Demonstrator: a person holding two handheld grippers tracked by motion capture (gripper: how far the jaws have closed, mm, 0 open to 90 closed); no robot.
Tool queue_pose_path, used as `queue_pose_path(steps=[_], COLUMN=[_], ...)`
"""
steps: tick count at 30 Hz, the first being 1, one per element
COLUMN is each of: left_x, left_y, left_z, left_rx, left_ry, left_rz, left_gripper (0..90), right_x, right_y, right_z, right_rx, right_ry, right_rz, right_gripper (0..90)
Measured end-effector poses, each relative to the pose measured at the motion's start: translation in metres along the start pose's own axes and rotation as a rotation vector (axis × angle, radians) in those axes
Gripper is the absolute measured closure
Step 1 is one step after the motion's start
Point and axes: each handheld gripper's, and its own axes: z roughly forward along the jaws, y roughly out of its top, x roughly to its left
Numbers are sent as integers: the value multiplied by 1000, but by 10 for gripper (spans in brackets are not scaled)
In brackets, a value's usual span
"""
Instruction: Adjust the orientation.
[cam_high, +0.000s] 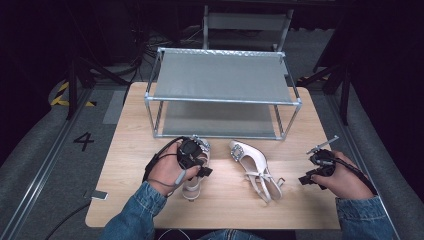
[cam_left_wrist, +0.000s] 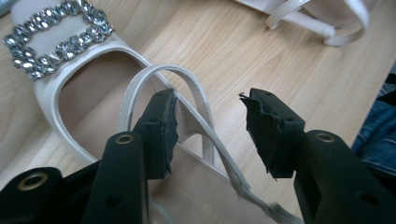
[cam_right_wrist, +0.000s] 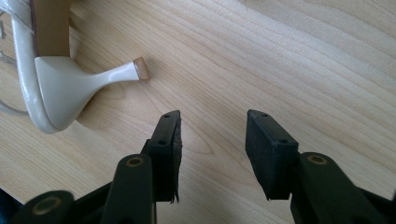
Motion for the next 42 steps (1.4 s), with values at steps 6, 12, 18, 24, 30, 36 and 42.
queue_pose_path(steps=[6, 12, 18, 24, 30, 36, 42], left_x=[4, 6, 5, 8, 6, 6, 11], left_y=[1, 3, 4, 3, 2, 2, 4], left_z=[20, 30, 34, 27, 19, 1, -13], left_rx=[4, 14, 28, 59, 122, 97, 52], left_ry=[20, 52, 85, 81, 96, 147, 193], left_rz=[-15, -22, -23, -34, -14, -2, 2], left_gripper=[517, 529, 602, 769, 851, 855, 855], right_x=[0, 0, 0, 0, -1, 1, 3], right_y=[0, 1, 1, 2, 1, 1, 1], right_z=[3, 5, 10, 9, 11, 7, 6], right_rx=[0, 6, 15, 11, 18, 13, 5], right_ry=[0, 4, 6, 7, 9, -4, -6], right_rz=[6, 8, 6, 4, 8, 9, 6], right_gripper=[559, 555, 553, 556, 559, 563, 573])
